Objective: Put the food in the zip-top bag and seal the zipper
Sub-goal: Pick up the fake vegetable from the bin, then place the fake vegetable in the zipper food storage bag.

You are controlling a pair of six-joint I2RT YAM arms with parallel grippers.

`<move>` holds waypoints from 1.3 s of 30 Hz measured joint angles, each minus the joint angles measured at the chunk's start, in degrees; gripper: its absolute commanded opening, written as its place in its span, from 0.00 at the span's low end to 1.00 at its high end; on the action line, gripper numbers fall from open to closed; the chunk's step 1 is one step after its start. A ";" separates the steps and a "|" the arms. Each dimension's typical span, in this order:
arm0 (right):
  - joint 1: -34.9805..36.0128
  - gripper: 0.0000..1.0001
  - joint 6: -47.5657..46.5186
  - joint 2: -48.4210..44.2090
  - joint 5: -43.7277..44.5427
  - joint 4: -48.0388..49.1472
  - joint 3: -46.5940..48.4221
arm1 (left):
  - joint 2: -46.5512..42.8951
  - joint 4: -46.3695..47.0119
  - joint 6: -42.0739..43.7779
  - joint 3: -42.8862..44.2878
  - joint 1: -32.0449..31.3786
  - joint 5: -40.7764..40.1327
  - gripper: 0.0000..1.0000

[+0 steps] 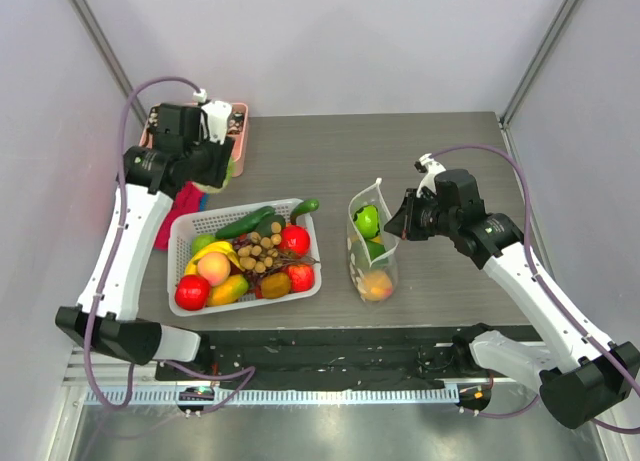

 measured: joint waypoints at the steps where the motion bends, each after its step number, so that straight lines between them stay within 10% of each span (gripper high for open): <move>1: 0.00 0.01 0.00 0.00 -0.09 0.02 0.00 | -0.33 0.44 -0.44 2.32 -0.96 2.36 0.46; 20: 0.00 0.01 0.66 0.00 -0.42 0.31 0.00 | 14.34 23.43 -30.91 9.49 -30.86 28.04 0.50; 39: 0.00 0.01 1.92 -1.57 4.07 0.20 0.00 | 15.43 19.08 -31.04 -1.14 -36.00 30.69 0.57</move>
